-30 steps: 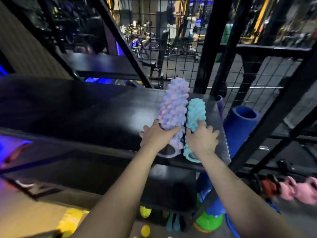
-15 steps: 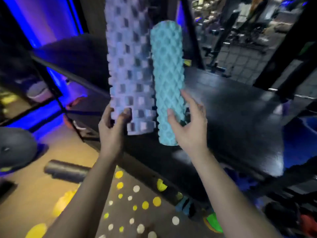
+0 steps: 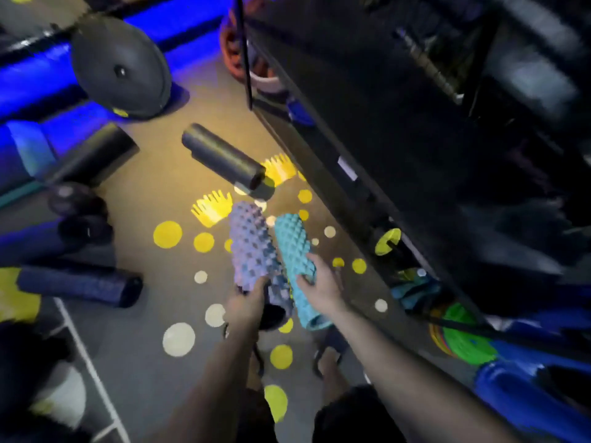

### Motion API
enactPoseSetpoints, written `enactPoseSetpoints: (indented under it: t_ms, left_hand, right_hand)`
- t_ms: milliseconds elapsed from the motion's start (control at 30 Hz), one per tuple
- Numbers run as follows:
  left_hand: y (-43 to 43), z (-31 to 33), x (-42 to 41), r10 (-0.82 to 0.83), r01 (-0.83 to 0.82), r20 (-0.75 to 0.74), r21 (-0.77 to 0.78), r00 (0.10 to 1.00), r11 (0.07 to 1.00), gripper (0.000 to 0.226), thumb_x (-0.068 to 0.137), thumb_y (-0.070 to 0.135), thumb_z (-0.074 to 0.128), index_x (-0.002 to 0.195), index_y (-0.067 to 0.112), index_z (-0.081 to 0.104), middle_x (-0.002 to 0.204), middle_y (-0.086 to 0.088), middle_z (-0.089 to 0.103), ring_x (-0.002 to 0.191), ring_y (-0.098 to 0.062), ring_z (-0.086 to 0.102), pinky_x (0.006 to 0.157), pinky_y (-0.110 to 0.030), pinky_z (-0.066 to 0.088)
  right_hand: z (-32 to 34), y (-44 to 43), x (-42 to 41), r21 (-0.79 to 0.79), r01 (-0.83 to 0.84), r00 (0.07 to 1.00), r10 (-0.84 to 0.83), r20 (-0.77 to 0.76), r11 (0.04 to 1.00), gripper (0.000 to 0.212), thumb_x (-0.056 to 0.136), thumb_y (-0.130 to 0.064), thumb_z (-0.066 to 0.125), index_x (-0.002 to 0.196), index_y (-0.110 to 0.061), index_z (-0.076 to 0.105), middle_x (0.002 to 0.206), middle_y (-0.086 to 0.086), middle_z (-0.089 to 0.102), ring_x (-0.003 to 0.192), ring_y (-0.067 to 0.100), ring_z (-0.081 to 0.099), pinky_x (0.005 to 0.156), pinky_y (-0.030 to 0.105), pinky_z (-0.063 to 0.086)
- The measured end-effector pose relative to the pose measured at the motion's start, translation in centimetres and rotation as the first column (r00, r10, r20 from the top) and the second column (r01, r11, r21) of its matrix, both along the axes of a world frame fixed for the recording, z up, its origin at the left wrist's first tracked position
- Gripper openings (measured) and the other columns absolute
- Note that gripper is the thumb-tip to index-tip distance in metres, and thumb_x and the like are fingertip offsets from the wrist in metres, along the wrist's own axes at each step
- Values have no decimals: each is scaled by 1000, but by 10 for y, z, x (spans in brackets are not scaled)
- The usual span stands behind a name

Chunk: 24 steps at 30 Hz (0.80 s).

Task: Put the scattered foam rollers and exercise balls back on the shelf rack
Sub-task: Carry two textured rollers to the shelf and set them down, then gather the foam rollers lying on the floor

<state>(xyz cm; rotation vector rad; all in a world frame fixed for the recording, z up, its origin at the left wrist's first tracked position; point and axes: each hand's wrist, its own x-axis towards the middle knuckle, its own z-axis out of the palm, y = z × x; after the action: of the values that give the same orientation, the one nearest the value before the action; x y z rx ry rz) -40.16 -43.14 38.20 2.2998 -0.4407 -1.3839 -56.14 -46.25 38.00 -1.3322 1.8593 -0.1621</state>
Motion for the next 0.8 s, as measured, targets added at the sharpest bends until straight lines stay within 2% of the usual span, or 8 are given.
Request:
enactPoseSetpoints:
  t_ms: [100,167,267,367,467,533,700,800]
  left_hand:
    - [10,-103,28,-217,204,32,237,976,950,86,59,83,55,111,16,67,111,-16,72,106,-35,66,97,-43,52]
    - [14,-162,38,-336,315,25,290,941,904,90,61,84,48,117,16,66,117,-21,70,111,-39,64,101,-46,50]
    - [11,-228,43,-431,409,54,226,901,884,83,77,79,53,134,18,55,127,-25,63,121,-43,55,106,-46,45]
    - [13,-289,52,-554,541,53,156,831,826,85,93,68,52,162,27,24,147,-29,44,137,-47,40,112,-48,34]
    - [20,-319,74,-860,837,-16,241,510,491,65,103,46,48,161,30,24,164,-20,22,147,-41,27,115,-51,27]
    - [28,-320,95,-900,889,-98,230,425,395,54,105,29,46,157,21,36,160,-16,39,144,-36,38,111,-43,33]
    - [33,-286,169,-653,659,-98,171,751,732,50,96,25,36,137,9,62,138,-17,62,128,-37,57,102,-36,44]
    - [24,-254,223,-537,542,-78,178,840,822,39,106,15,44,143,12,57,142,-13,62,132,-32,56,100,-29,39]
  right_hand:
    - [-100,7,26,153,-76,993,89,-75,985,63,82,-50,49,141,-26,50,123,11,68,122,39,54,102,46,41]
    - [-162,10,38,194,-95,984,122,-131,976,63,84,-46,46,142,-23,48,125,13,66,121,40,53,101,46,41]
    - [-238,9,52,162,-69,977,99,-189,984,55,93,-36,53,146,-23,46,139,10,57,127,39,46,104,46,37]
    - [-306,16,55,92,-106,974,122,-191,990,50,95,-17,57,144,-11,50,148,14,50,134,38,47,112,44,32]
    - [-332,36,57,252,-183,944,241,-224,950,49,93,-12,55,142,-7,51,149,18,46,133,39,46,112,42,36]
    - [-327,46,66,323,-147,950,225,-217,935,45,95,-8,52,140,-5,52,146,18,49,131,40,47,109,43,37]
    - [-291,30,115,355,-238,928,320,-191,904,42,95,-4,48,137,-3,54,140,19,55,131,37,49,109,41,40]
    - [-268,4,174,325,-342,898,409,-164,882,44,94,-4,45,137,-5,55,140,17,55,131,35,50,107,38,39]
